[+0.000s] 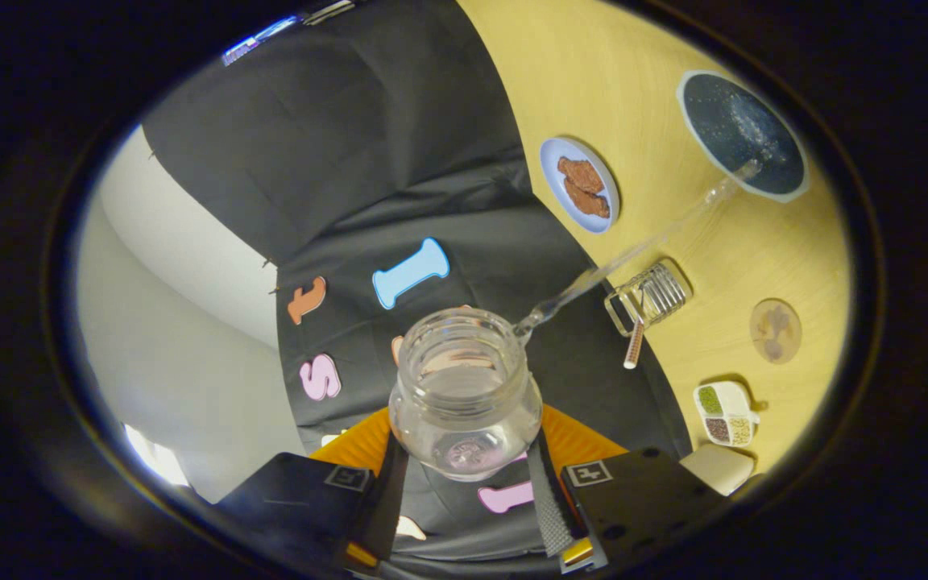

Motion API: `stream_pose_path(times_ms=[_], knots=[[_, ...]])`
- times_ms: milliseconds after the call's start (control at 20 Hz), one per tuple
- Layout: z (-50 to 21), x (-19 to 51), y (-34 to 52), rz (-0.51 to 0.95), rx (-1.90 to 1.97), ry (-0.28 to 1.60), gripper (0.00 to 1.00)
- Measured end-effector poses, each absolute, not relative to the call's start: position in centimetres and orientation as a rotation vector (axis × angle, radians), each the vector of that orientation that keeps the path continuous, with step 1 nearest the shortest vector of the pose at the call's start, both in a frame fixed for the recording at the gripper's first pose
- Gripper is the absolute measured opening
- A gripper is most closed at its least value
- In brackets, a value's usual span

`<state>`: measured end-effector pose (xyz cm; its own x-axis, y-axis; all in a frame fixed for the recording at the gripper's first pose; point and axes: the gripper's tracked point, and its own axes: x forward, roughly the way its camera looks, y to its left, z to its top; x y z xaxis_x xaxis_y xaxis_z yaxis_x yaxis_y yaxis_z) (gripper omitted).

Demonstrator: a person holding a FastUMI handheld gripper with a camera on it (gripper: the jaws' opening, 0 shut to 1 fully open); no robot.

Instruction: Take the bottle from table, then pour the juice into the cup, finally place the bottle on the coaster

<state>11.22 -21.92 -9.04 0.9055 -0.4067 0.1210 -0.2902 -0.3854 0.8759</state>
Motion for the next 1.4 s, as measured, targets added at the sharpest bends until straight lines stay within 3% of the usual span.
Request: stream_pose_path(times_ms=[1400], knots=[[-6.0, 10.0, -24.4, -0.126, 2.134, -0.674, 0.72]])
